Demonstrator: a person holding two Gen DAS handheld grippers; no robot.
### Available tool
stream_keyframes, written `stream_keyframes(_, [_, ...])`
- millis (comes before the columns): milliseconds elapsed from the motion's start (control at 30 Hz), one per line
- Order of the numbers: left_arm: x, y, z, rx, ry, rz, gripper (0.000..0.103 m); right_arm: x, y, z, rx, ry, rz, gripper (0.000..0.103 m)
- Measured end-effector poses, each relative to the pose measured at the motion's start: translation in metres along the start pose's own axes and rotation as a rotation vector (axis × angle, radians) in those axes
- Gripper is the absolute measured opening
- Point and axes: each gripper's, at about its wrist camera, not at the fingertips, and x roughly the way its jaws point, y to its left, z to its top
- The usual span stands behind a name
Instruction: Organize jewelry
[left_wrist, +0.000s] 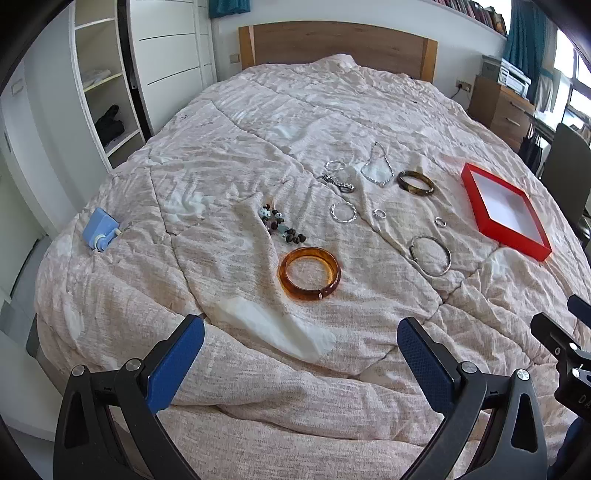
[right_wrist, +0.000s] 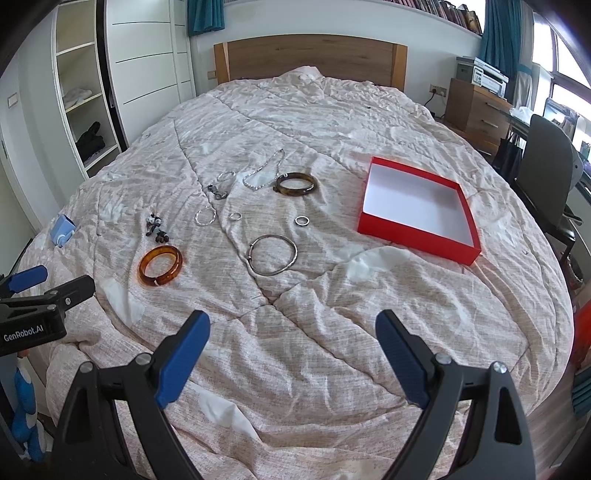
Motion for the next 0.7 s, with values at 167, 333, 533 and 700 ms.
stream_keyframes(167, [0.009,0.007,0.001,-0.023,0.019,0.005,0.103,0.005,0.000,0.001,-0.004,0.002,0.015,0.092])
stream_keyframes(333, [0.015,0.009,0.005,-0.029,0.026,-0.005,0.102,0.017,-0.005,0.005,-0.006,0.018,0.042,0.091])
stream_keyframes(533, [0.022,0.002,0.018,-0.008,0.012,-0.044,0.102,0.029,-0.009,0.008,-0.004,0.033,0.055,0.090])
stream_keyframes(700, [0.035,-0.006,0.034,0.012,-0.012,-0.073,0.102,0.043,-0.013,0.010,-0.010,0.055,0.072,0.090])
